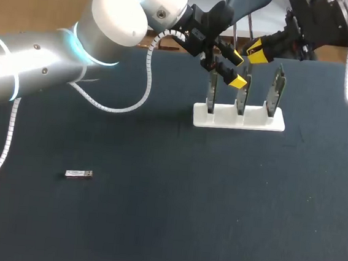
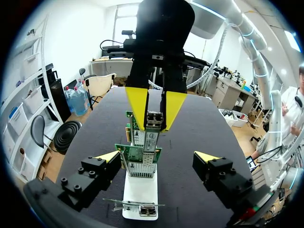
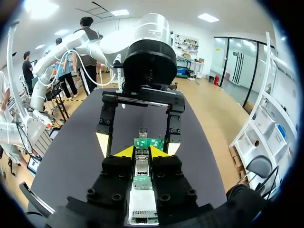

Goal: Pick up the optical module with the left hand, and insert it into the network port with the right hand.

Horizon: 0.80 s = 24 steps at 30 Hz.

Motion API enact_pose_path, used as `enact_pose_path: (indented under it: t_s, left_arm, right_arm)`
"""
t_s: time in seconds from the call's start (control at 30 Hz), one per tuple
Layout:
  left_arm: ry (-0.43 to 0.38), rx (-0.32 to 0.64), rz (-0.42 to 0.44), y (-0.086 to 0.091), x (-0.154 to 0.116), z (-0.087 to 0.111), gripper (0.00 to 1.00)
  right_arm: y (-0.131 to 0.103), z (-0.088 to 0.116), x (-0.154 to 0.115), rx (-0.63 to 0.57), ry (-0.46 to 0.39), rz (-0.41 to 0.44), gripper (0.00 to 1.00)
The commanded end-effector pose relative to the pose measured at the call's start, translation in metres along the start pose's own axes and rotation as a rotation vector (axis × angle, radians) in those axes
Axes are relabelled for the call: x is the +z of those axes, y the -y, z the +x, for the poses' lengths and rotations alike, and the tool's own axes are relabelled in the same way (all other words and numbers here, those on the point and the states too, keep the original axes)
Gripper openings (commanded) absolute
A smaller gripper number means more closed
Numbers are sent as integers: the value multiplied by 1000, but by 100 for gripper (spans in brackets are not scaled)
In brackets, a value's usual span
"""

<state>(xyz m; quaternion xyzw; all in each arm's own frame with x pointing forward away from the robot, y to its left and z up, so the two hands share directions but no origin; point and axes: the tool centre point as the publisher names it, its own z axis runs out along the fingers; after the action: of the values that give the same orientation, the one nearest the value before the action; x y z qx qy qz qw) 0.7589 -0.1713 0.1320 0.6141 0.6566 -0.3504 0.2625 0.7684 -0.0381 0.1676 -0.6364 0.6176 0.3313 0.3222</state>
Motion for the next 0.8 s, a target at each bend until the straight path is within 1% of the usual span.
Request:
enact_pose_path:
  t_s: [0.03, 0.47, 0.5, 0.53, 0.57, 0.8]
  left_arm:
    - [-5, -2, 3, -2, 0, -1, 100]
    - [-5, -2, 3, -2, 0, -1, 100]
    - [-5, -2, 3, -2, 0, -1, 100]
    - [-5, -2, 3, -2, 0, -1, 100]
    - [-5, -2, 3, -2, 0, -1, 100]
    - [-5, -2, 3, -2, 0, -1, 100]
  right_arm:
    - [2, 2, 1, 5, -4, -6, 0]
    - [3, 6, 4, 30, -10, 1, 0]
    - [3, 6, 4, 30, -9, 1, 7]
    - [3, 6, 4, 31, -9, 1, 36]
    - [3, 6, 4, 33, -9, 1, 100]
    - [4, 3, -3, 65, 41, 11, 100]
